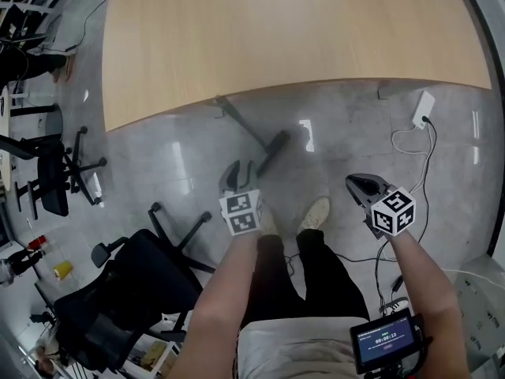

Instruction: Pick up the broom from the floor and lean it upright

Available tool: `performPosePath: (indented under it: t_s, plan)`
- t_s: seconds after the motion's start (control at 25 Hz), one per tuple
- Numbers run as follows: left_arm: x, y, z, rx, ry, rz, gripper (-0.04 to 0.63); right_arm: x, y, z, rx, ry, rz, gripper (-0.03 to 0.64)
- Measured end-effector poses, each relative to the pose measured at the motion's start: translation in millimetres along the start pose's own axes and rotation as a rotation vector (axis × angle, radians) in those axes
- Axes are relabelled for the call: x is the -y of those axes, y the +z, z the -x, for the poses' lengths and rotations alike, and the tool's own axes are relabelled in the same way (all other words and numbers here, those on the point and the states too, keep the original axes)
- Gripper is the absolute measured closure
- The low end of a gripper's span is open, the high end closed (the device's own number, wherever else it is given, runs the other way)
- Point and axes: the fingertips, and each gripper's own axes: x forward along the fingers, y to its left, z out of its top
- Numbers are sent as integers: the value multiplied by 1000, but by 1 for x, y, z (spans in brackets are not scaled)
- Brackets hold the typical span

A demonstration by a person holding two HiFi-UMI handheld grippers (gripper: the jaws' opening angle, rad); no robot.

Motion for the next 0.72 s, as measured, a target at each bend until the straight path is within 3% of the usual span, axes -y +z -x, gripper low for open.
performPosePath:
  t_s: [0.12,0.24,0.36,0.6,0.72]
  plan:
    - [-8,-29,44,-42,-32,8,472,-13,2,-2,17,-14,-14,597]
    - [-15,-51,84,-61,-82,15,553,-32,4,-2,22,-19,-13,597]
    - [-23,-63,119,-70,-150,19,577,-55,7,1,31,-13,-17,597]
    - [-49,-49,173,-31,-236,30,579,-105,23,10,31,-13,7,597]
    - [-43,-35,197,-4,-293,-8,578,-126,40,20,46,-30,39,597]
